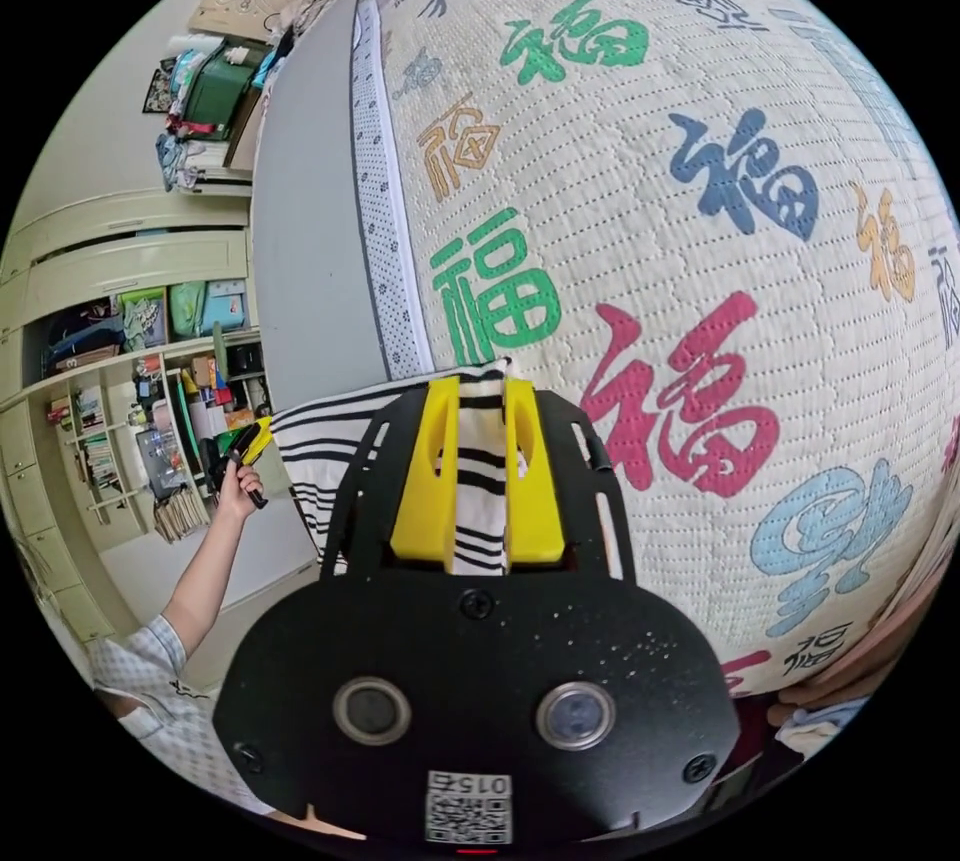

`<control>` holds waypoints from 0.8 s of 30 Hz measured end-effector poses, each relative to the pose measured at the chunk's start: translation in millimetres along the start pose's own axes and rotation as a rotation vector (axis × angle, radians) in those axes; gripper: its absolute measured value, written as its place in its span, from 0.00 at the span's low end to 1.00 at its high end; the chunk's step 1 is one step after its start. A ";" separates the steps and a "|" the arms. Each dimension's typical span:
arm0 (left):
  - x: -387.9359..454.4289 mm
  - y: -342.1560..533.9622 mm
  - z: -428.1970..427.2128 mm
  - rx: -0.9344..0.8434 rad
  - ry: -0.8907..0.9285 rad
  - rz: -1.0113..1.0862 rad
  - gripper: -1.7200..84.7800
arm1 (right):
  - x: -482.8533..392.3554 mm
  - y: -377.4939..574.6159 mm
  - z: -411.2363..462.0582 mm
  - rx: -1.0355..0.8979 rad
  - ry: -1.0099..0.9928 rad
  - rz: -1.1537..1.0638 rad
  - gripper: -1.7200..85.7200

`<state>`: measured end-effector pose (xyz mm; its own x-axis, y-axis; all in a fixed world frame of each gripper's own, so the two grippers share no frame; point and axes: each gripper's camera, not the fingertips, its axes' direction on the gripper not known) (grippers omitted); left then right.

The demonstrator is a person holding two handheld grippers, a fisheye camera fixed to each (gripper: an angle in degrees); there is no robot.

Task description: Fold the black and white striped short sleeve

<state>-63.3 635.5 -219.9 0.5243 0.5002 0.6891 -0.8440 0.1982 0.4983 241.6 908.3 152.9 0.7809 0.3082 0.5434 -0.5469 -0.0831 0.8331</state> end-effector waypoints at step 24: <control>119.9 177.2 -119.1 -0.088 -0.215 0.444 0.08 | -119.0 145.8 52.1 -0.173 0.384 -0.669 0.10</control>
<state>-163.4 831.0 -111.6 0.1161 0.3689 0.9222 -0.9924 0.0805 0.0928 84.7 810.1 215.1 0.8190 0.5487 -0.1677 -0.0612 0.3742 0.9253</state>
